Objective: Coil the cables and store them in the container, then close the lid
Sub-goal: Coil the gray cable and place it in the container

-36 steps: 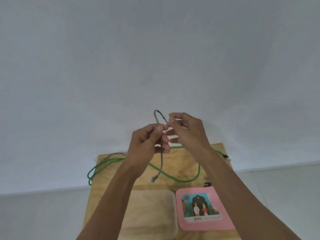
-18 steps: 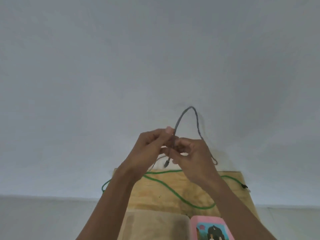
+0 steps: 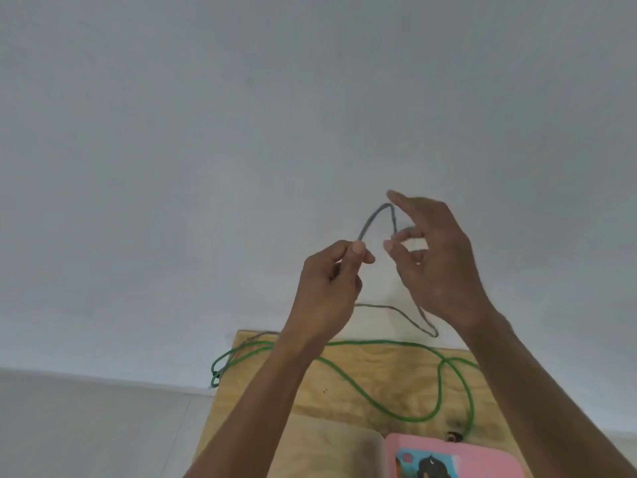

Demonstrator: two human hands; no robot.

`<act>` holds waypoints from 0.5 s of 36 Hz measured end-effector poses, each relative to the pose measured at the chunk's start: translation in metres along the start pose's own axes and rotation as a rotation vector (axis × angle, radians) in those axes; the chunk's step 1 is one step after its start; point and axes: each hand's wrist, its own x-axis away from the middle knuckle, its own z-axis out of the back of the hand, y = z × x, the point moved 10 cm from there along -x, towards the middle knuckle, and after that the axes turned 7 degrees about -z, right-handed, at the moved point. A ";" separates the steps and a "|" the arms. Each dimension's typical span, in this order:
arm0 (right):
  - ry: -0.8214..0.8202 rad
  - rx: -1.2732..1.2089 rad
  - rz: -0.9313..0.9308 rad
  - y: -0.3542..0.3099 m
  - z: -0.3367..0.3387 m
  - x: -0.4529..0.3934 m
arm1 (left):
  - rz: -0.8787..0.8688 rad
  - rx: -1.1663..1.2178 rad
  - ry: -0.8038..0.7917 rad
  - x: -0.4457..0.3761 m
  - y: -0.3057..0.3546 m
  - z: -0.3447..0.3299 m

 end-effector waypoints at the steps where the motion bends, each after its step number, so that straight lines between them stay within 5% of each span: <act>1: -0.015 0.008 0.045 -0.005 -0.003 -0.004 | -0.006 0.009 -0.032 0.000 0.003 -0.005; 9: -0.029 -0.139 0.135 -0.016 -0.017 -0.037 | 0.094 0.216 -0.340 0.008 0.009 -0.025; 14: -0.151 -0.118 0.083 -0.023 -0.032 -0.050 | 0.133 0.217 -0.388 0.009 0.012 -0.018; 18: -0.178 -0.063 0.055 -0.025 -0.040 -0.058 | 0.163 0.448 -0.410 0.010 0.016 -0.023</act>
